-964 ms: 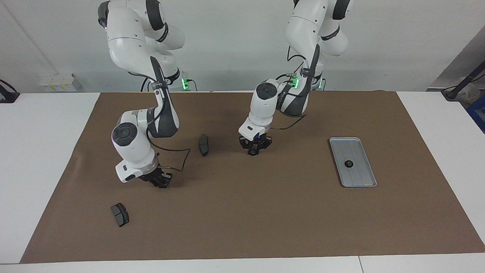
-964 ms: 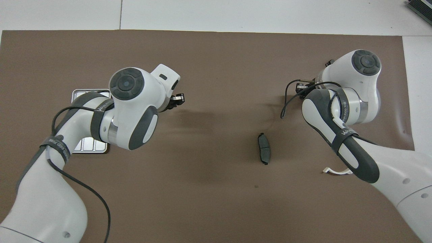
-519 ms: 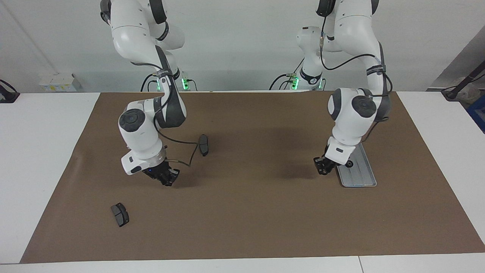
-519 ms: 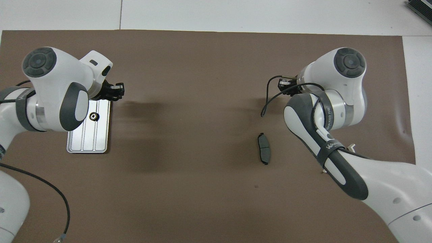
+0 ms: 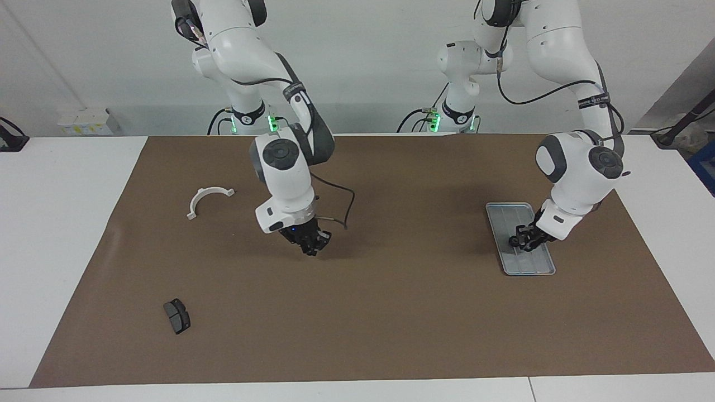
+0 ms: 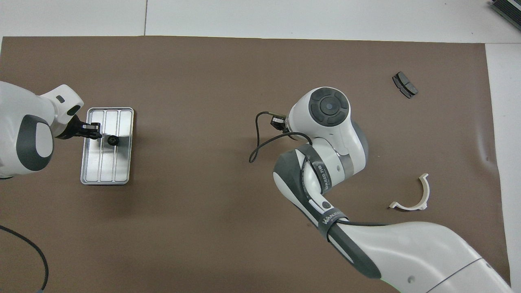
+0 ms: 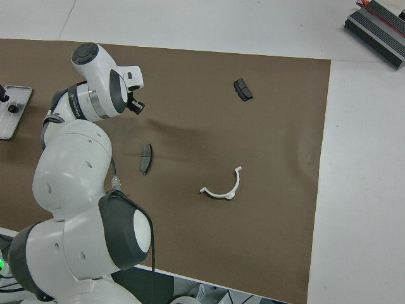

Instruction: Pick bearing gear from pile to tray

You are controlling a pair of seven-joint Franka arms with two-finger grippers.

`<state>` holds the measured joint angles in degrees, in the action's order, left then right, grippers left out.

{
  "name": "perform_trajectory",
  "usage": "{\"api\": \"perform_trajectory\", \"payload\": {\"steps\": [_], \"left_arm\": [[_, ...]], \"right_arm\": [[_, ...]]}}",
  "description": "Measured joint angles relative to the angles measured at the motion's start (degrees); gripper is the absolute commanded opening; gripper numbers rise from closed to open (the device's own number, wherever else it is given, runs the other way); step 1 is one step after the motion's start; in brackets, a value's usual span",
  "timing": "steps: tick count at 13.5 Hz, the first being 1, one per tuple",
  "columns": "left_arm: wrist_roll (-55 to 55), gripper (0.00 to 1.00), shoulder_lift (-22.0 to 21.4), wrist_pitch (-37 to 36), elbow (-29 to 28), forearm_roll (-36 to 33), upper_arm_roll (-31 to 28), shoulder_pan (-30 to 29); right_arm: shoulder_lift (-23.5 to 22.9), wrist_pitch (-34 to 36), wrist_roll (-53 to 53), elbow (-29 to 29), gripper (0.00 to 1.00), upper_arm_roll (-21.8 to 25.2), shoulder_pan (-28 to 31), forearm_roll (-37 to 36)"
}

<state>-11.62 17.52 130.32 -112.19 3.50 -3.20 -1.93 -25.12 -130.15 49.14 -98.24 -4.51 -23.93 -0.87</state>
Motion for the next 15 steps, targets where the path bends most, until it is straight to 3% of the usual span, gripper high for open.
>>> {"api": "perform_trajectory", "payload": {"steps": [4, 5, 6, 9, 10, 11, 15], "left_arm": [[-2.1, 0.84, -1.2, 0.5, -2.2, 0.0, 0.4, -0.3], [-2.1, 0.85, -1.3, 0.6, -2.2, 0.0, 0.5, -0.2], [-2.1, 0.85, -1.3, 0.8, -2.2, 0.0, 0.5, -0.2], [-0.2, 0.86, -1.8, 1.3, -0.7, 0.0, 1.0, 0.4], [2.4, 0.86, -2.0, 1.3, 0.0, 0.0, 1.2, 1.4], [6.1, 0.86, -2.1, 1.3, 0.7, 0.0, 1.3, 3.4], [22.0, 0.85, -2.1, 3.0, 1.3, 0.0, 1.7, 12.8]], "right_arm": [[-1.6, -4.4, 6.6, -0.5, 0.00, 0.0, -6.6, 0.0], [-2.1, -5.0, 7.2, -0.5, 0.02, 0.0, -7.4, 0.0], [-2.7, -5.1, 7.5, -0.6, 0.13, 0.0, -7.9, 0.0], [-3.6, -5.1, 7.6, -0.7, 0.80, 0.1, -8.5, 0.0], [-3.6, -5.1, 7.6, -0.7, 0.92, 0.2, -8.4, 0.0], [-3.6, -5.1, 7.6, -0.6, 1.00, 0.4, -8.4, 0.0], [-2.3, -5.1, 7.2, -0.5, 1.00, 0.8, -5.8, 0.0]]}}
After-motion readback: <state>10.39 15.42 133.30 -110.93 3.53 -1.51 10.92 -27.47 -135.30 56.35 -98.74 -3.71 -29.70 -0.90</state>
